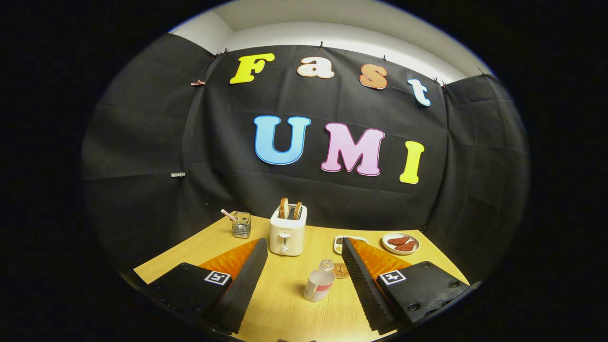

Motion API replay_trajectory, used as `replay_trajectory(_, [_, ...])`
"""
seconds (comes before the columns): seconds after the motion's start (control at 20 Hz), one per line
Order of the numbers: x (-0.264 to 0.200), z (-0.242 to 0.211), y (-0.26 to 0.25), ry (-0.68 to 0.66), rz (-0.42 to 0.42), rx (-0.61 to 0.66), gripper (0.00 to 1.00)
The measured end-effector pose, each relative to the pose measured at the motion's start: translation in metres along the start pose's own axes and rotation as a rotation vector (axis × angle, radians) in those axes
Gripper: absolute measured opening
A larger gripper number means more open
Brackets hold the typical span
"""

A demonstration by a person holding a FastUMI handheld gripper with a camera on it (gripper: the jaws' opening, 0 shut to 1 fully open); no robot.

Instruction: Take the bottle from table, then pour the juice into the cup, finally place the bottle on the coaster

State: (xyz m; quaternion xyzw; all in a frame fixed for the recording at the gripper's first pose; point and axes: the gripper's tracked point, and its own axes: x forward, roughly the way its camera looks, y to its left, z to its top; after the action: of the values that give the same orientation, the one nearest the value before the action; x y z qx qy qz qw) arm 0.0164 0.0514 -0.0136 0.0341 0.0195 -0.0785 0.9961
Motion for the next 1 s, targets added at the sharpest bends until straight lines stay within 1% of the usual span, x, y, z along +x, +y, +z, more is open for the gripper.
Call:
replay_trajectory(0.15, [0.002,-0.009,-0.003,0.013,-0.030,0.009,0.97])
replay_trajectory(0.25, [0.004,-0.015,-0.007,0.018,-0.065,0.008,0.97])
replay_trajectory(0.35, [0.007,-0.027,-0.007,0.026,-0.084,0.000,0.97])
replay_trajectory(0.55, [0.017,-0.057,-0.007,0.053,-0.132,0.035,0.97])
replay_trajectory(0.8, [0.038,-0.091,-0.010,0.089,-0.204,0.064,0.97])
replay_trajectory(1.0, [0.059,-0.117,-0.011,0.122,-0.230,0.057,0.97])
